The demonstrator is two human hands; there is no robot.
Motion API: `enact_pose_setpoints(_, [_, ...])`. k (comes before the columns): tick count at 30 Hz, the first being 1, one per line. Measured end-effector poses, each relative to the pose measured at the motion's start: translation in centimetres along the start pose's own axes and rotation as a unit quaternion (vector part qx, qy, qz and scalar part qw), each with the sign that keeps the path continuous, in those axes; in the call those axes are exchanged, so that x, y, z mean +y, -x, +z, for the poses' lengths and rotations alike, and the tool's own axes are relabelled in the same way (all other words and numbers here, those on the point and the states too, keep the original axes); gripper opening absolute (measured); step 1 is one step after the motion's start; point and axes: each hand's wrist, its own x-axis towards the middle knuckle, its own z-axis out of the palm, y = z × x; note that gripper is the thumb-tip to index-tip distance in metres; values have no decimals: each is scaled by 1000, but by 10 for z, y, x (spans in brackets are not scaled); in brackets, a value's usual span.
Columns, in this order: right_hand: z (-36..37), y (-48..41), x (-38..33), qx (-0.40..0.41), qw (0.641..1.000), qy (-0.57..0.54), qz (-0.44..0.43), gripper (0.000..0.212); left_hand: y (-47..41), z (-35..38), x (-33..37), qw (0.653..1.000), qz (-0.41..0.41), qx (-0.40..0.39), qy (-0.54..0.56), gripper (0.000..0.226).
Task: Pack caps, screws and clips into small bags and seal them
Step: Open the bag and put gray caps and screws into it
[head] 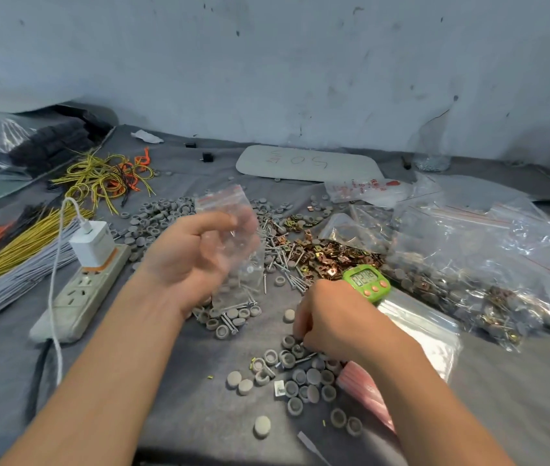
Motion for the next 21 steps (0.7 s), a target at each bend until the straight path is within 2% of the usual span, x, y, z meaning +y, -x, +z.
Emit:
enact_pose_setpoints(3, [2, -4, -3, -2, 1000, 25, 7, 14, 3, -2, 4, 999, -7, -5, 46, 46])
enact_pose_setpoints(5, [1, -4, -4, 0, 999, 48, -2, 13, 3, -3, 5, 998, -20, -17, 65, 42])
enact_pose_setpoints(8, [1, -2, -2, 7, 1000, 3, 8, 20, 2, -7, 6, 996, -34, -22, 85, 37])
enact_pose_setpoints(11, [-3, -3, 3, 96, 991, -95, 27, 31, 0, -6, 7, 998, -7, -19, 61, 42])
enact_pose_setpoints(13, [-5, -4, 4, 190, 963, -188, 15, 31, -1, -3, 4, 997, 53, 0, -61, 46])
enact_pose_setpoints(14, [-5, -5, 3, 230, 942, -247, 5, 30, -1, -2, 0, 982, 88, 11, -167, 47])
enact_pose_setpoints(15, [-5, -4, 2, 261, 916, -303, -8, 27, 0, 0, -4, 952, 121, 22, -281, 50])
enact_pose_setpoints(17, [-6, -4, -2, 305, 865, -398, -35, 20, -1, 2, -16, 868, 170, 42, -465, 63])
enact_pose_setpoints(19, [-9, -4, -4, 324, 828, -455, -52, 21, -2, 4, -29, 786, 207, 42, -581, 68])
enact_pose_setpoints(21, [-10, -3, -4, 318, 817, -475, -68, 25, -3, 7, -39, 745, 224, 29, -628, 62])
